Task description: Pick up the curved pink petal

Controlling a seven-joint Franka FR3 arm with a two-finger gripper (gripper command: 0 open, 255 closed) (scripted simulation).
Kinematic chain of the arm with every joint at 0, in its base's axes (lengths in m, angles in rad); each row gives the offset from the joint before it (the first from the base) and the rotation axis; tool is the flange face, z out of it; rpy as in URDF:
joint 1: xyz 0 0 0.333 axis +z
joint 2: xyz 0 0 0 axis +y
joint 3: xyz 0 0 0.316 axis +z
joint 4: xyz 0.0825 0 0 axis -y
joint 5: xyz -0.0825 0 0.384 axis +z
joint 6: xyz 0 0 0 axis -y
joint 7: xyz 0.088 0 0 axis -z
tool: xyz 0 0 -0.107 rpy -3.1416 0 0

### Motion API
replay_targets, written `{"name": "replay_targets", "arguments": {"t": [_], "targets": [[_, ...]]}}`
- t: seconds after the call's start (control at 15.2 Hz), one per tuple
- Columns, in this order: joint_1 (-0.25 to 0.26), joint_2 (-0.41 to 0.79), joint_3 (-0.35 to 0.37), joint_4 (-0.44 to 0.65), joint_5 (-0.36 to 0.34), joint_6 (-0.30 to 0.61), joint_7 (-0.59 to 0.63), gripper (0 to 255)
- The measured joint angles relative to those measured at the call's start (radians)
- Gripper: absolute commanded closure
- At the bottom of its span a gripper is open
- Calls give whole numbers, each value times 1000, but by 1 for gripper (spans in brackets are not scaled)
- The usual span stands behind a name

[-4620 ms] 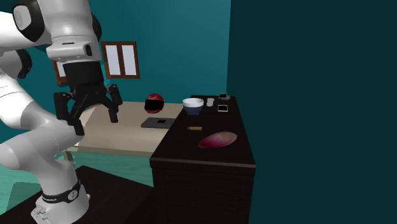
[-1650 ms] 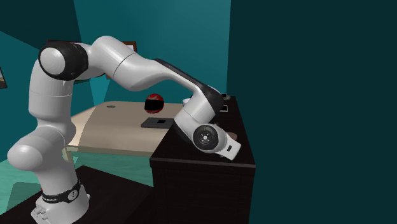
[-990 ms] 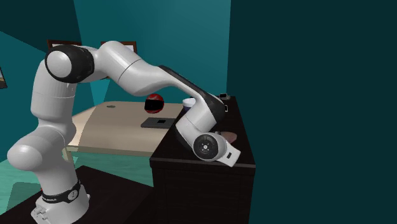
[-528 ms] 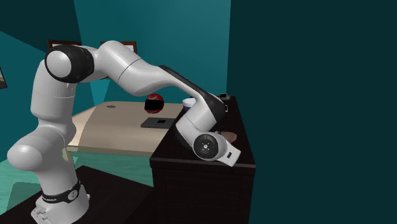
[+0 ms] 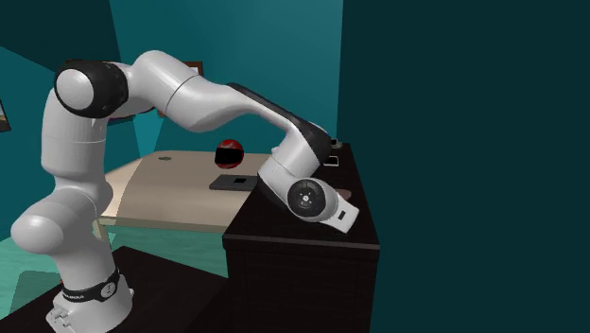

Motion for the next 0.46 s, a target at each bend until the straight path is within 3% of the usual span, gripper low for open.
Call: {"name": "replay_targets", "arguments": {"t": [0.46], "targets": [[4,-49,-7,16,-38,-14,68,255]]}}
